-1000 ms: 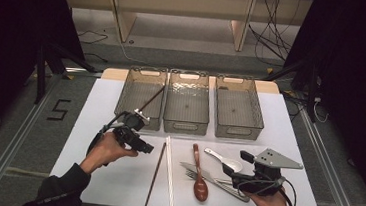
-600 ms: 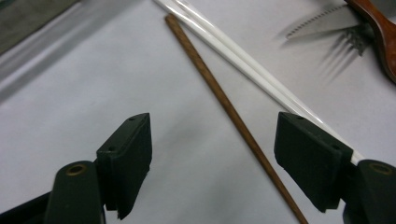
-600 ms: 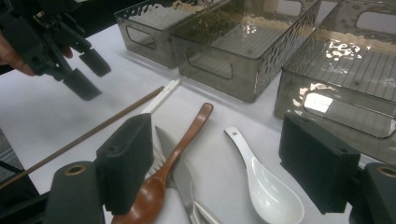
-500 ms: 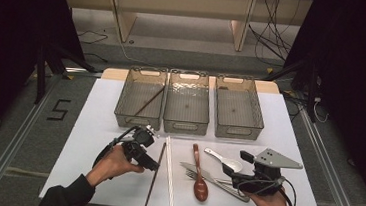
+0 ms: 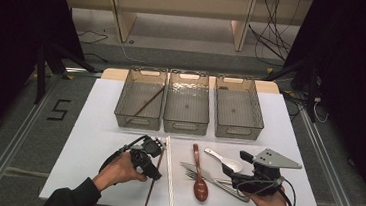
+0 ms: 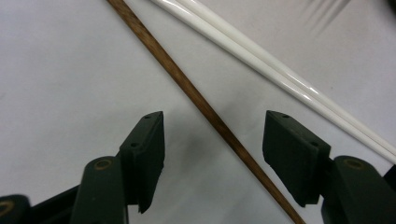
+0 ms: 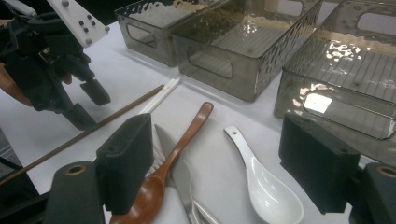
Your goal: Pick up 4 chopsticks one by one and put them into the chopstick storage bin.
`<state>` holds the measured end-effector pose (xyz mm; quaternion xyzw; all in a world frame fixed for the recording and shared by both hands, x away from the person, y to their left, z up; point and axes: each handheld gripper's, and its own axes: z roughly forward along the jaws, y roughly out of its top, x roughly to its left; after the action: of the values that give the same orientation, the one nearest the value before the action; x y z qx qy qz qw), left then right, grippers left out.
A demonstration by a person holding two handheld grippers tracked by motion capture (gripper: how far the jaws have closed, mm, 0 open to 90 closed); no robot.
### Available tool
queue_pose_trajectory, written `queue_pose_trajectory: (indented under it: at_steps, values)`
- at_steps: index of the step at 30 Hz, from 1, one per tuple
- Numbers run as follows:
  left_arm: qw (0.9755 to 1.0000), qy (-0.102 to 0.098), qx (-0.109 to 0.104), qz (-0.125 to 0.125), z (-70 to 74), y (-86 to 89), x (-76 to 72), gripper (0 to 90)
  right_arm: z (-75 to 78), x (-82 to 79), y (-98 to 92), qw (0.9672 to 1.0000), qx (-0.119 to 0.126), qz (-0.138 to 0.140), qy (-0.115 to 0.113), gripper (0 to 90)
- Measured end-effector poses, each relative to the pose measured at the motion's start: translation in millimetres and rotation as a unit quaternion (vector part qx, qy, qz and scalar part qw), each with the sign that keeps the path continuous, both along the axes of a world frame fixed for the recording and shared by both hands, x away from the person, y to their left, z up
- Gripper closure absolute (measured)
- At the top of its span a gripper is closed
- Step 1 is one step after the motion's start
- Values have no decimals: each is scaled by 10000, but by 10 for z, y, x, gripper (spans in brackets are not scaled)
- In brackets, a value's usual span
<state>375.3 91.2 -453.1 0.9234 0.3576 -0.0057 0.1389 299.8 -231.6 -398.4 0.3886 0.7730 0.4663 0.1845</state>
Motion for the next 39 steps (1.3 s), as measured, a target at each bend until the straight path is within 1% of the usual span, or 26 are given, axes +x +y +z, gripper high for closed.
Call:
queue_pose_trajectory:
  at_steps: [2,3,6,8,9,10,13,16,17,21,28,29,33,36,39]
  values:
    - [10000,1,5,-6,-5,-8,-6,406,-1,1,2,10000,-1,11,-6,270]
    - [10000,-7,45,-33,-8,-10,-6,416,-1,0,4,10000,5,8,3,270]
    - [9999,41,73,-99,-22,-24,-14,441,-1,0,4,10000,-16,9,-11,270]
    - [9997,54,134,-182,-38,-38,-23,459,1,-1,5,10000,-14,8,-16,270]
    - [9997,69,126,-173,-46,-46,-30,459,1,-1,5,10000,-14,8,-16,270]
    - [9996,80,150,-208,-51,-51,-33,478,0,0,5,10000,-8,7,-13,270]
    - [9994,97,192,-268,-65,-60,-40,492,-1,-1,5,10000,-10,12,-7,270]
    - [9992,56,249,-310,-68,-69,-47,511,0,-1,8,10000,-21,8,0,270]
    - [9993,41,236,-290,-72,-72,-50,517,-1,-1,8,10000,-20,8,0,271]
    - [9987,14,331,-390,-68,-70,-49,541,-1,0,7,10000,-20,6,0,270]
    - [9984,53,390,-404,-68,-42,-34,612,0,-3,9,10000,-16,13,-6,270]
    - [9981,65,422,-443,-66,-33,-25,623,1,-3,8,10000,-22,11,-6,270]
    - [9983,126,417,-389,-68,-2,-9,654,1,-3,7,10000,-18,10,-8,270]
    - [9986,131,409,-323,-68,22,7,700,0,-4,9,10000,-16,15,-5,270]
    - [9987,192,372,-287,-68,51,31,738,1,-3,9,10000,-14,18,-9,270]
